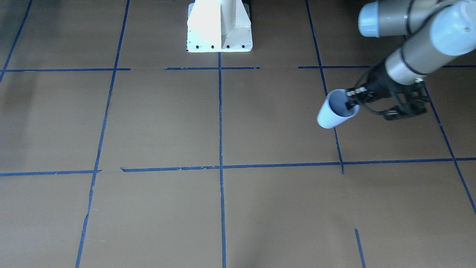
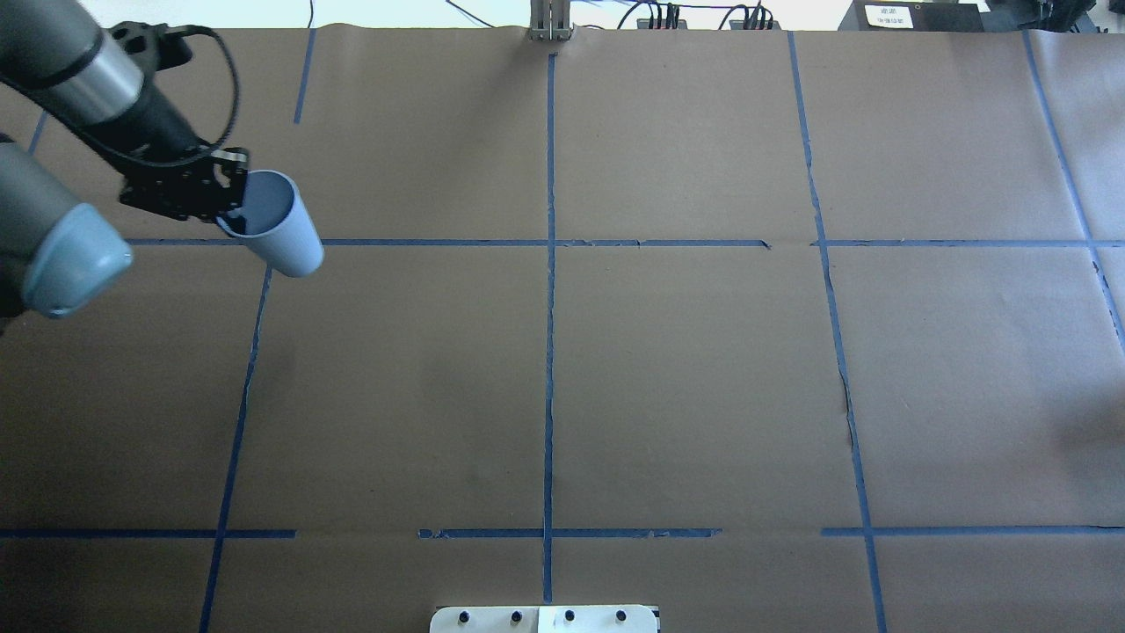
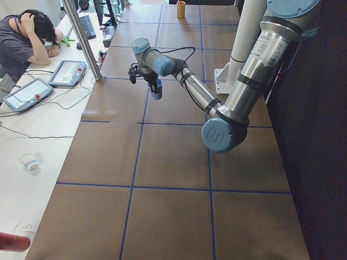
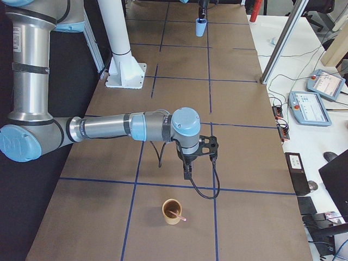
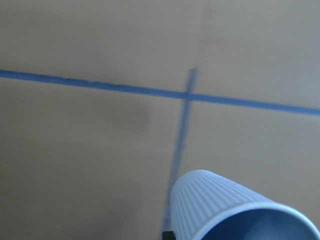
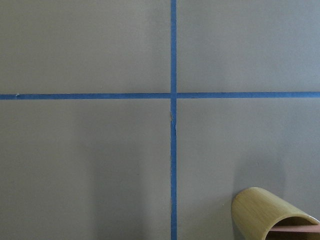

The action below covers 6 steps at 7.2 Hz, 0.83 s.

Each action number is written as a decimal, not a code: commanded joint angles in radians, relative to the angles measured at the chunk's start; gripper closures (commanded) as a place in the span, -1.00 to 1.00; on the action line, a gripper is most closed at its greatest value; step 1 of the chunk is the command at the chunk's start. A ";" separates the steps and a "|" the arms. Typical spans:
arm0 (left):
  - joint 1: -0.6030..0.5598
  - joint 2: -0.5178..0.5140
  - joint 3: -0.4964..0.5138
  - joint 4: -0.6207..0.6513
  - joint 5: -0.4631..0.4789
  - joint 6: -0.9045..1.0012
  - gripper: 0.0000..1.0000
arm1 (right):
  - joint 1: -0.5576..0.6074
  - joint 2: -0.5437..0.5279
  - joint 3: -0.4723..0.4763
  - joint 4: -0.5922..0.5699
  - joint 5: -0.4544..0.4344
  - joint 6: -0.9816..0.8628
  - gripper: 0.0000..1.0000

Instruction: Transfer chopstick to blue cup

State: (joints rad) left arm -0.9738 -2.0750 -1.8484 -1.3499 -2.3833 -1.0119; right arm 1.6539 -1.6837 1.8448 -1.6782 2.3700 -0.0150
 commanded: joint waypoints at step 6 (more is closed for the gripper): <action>0.342 -0.404 0.456 -0.325 0.309 -0.432 0.99 | 0.000 0.010 -0.001 0.000 0.006 0.004 -1.00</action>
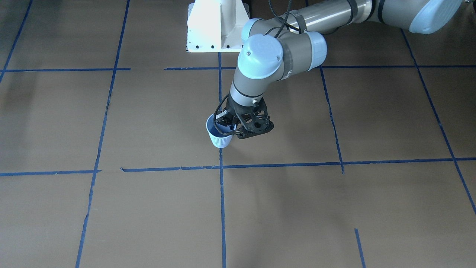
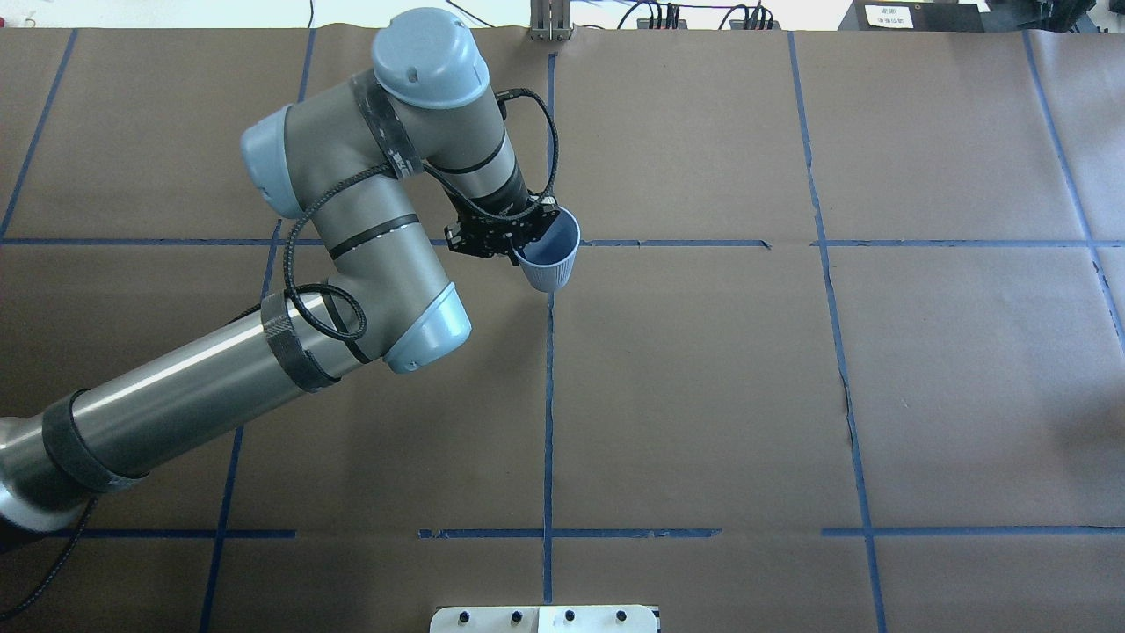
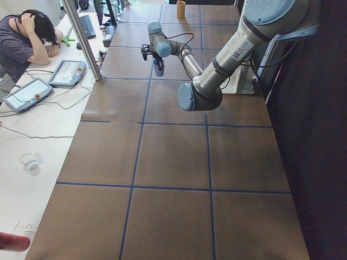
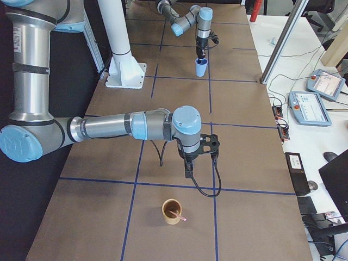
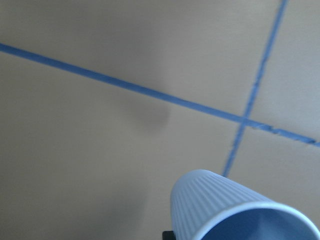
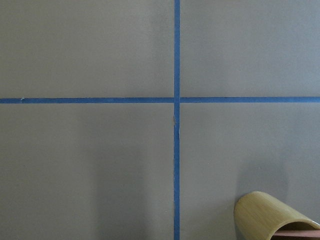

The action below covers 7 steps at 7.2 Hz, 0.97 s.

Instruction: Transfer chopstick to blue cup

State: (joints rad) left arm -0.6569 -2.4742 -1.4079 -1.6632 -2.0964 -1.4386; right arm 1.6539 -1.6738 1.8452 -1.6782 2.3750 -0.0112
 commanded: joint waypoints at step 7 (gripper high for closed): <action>0.028 0.050 0.009 -0.097 0.024 -0.006 -1.00 | 0.001 0.002 -0.006 -0.002 0.001 0.000 -1.00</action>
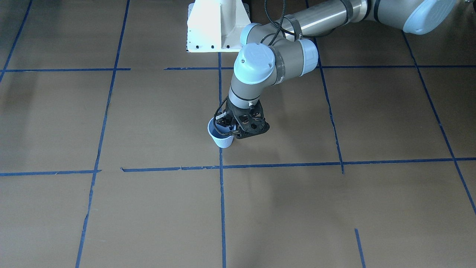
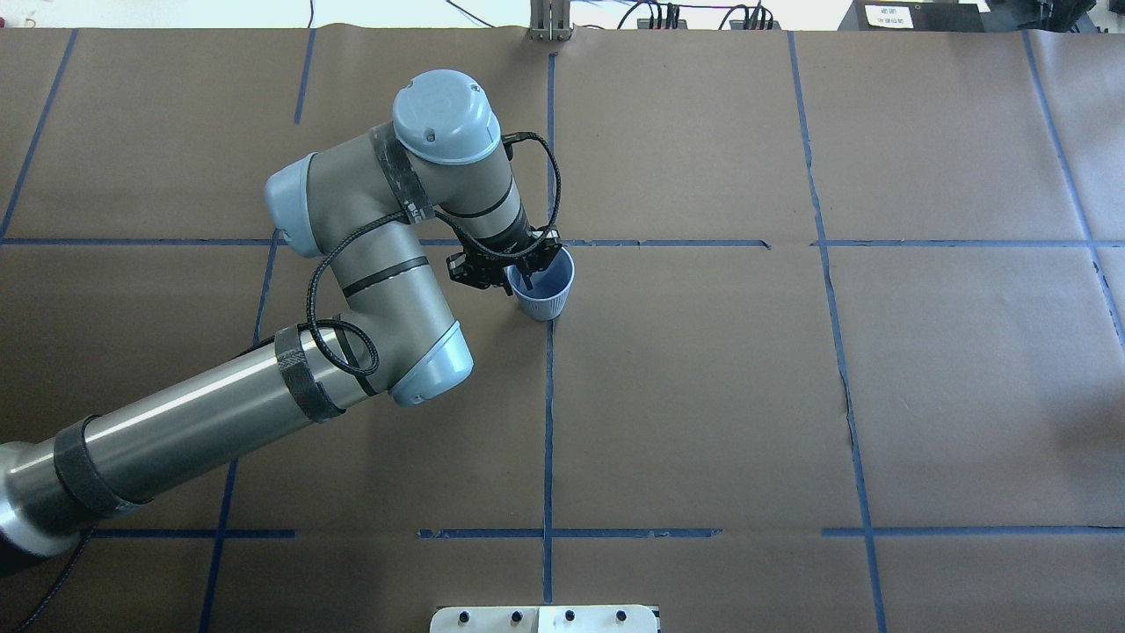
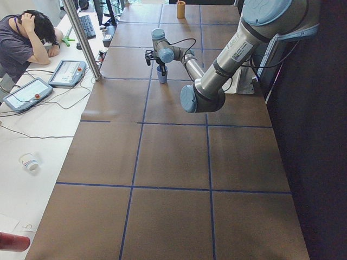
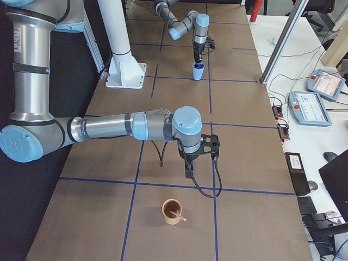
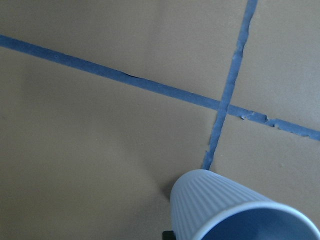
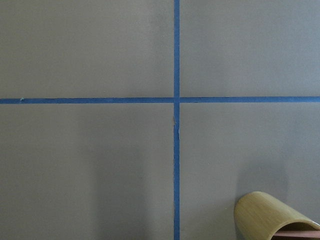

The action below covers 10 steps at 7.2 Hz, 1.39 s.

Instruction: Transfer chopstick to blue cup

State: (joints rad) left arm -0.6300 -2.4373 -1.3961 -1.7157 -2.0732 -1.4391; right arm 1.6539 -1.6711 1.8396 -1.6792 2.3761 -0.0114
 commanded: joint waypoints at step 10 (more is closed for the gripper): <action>-0.299 0.227 -0.394 0.208 -0.248 0.177 -1.00 | 0.079 -0.079 -0.228 0.332 -0.006 -0.009 -1.00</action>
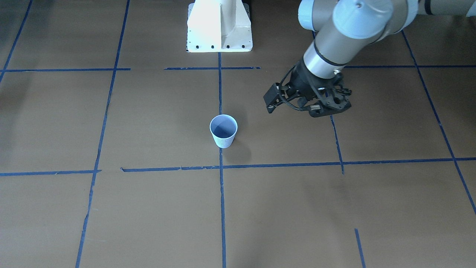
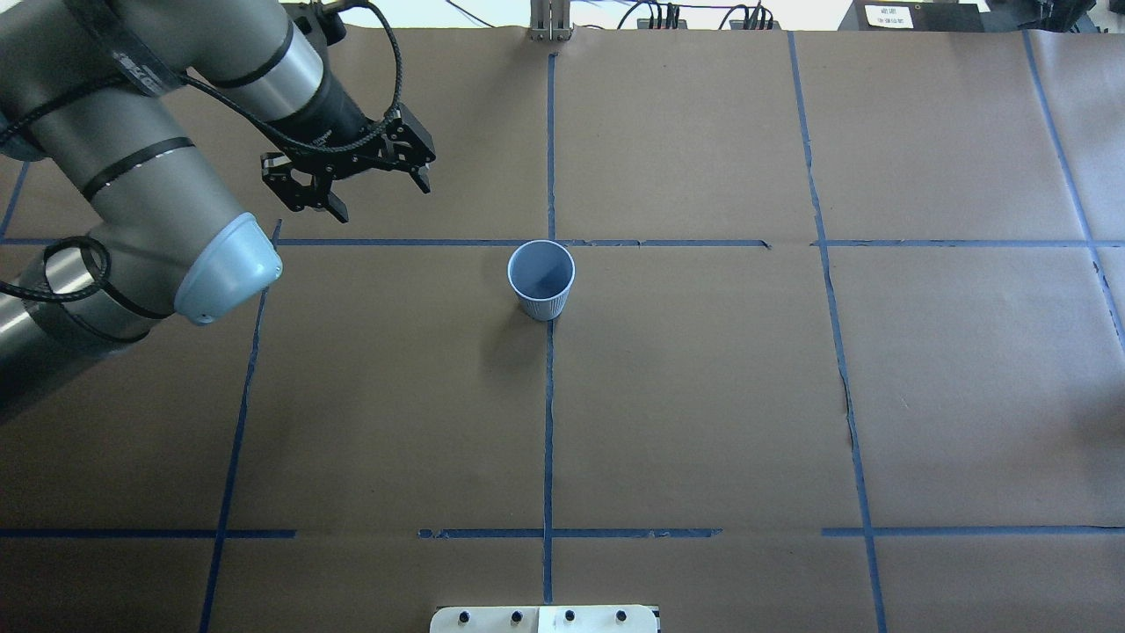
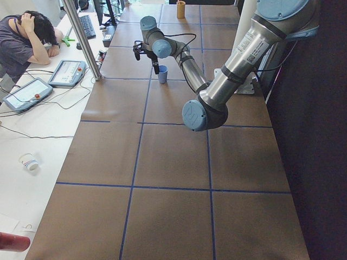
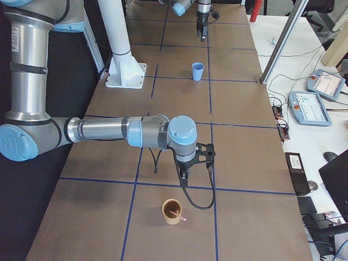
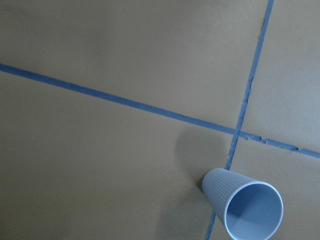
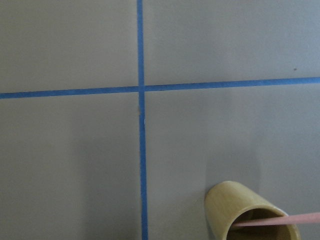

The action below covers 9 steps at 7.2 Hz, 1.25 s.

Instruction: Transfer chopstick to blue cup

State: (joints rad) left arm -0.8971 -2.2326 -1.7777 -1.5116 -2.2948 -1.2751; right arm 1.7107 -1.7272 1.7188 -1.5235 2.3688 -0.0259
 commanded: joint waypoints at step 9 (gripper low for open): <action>-0.039 0.028 -0.029 0.002 -0.028 0.014 -1.00 | 0.052 0.007 -0.291 0.298 -0.005 0.020 -1.00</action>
State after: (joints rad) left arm -0.9357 -2.2046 -1.8079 -1.5082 -2.3225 -1.2622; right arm 1.7618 -1.7369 1.4347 -1.2246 2.3656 -0.0130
